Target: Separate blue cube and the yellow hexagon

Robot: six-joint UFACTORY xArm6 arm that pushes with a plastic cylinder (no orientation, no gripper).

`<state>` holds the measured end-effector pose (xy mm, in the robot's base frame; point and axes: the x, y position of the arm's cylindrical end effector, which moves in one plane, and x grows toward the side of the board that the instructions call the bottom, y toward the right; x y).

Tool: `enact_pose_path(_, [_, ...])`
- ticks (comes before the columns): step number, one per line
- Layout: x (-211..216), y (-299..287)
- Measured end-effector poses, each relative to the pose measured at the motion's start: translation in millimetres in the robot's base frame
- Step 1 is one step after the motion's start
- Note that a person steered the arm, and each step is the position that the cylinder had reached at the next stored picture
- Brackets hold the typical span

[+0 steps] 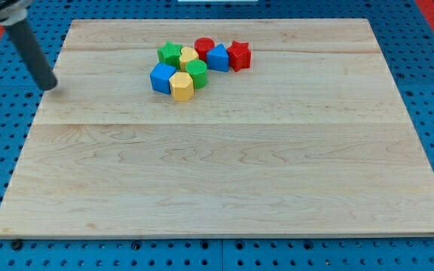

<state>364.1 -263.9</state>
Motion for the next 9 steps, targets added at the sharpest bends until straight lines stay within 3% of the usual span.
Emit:
enact_pose_path(3, [-33.6, 120.7])
enact_pose_path(4, [-20.2, 181.3])
enact_pose_path(5, [-11.9, 202.2])
enact_pose_path(7, [-11.9, 202.3])
enact_pose_path(8, [8.3, 222.9])
enact_pose_path(9, [38.9, 280.3])
